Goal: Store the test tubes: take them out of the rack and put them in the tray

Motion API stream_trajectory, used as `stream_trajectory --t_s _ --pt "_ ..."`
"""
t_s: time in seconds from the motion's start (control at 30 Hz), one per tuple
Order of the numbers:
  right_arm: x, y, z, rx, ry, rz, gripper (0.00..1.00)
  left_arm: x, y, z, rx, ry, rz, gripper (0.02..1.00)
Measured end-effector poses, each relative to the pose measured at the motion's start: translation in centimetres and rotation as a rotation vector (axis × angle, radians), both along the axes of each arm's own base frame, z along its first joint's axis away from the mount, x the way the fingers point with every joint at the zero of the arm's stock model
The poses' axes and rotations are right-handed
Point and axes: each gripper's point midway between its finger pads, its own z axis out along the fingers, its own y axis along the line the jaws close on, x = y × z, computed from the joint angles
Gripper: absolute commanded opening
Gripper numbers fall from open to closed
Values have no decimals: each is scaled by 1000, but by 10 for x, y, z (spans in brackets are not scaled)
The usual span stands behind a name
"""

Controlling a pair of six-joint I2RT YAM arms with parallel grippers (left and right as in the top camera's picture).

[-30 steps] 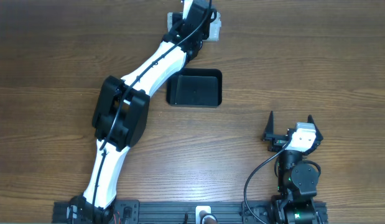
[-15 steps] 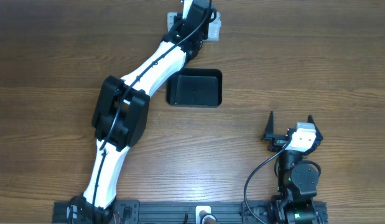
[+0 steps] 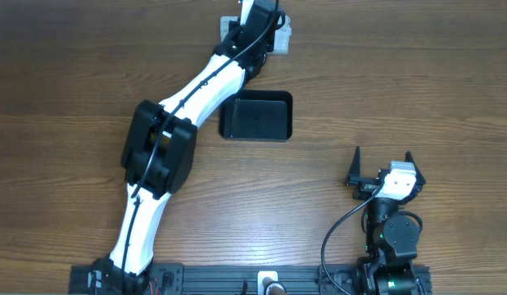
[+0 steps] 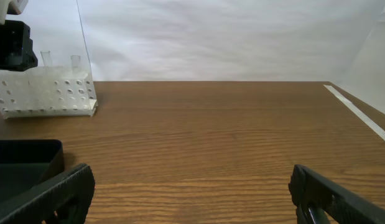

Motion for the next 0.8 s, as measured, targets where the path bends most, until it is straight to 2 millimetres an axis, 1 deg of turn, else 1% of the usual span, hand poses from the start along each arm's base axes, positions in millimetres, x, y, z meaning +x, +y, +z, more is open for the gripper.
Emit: stream_trajectory --t_s 0.2,0.7,0.8 --pt "0 0 0 0 0 0 991 0 0 0 0 0 0 139" --pt "0 0 0 0 0 0 991 0 0 0 9 0 -6 110" --pt "0 0 0 0 0 0 993 0 1 4 25 -4 -14 102"
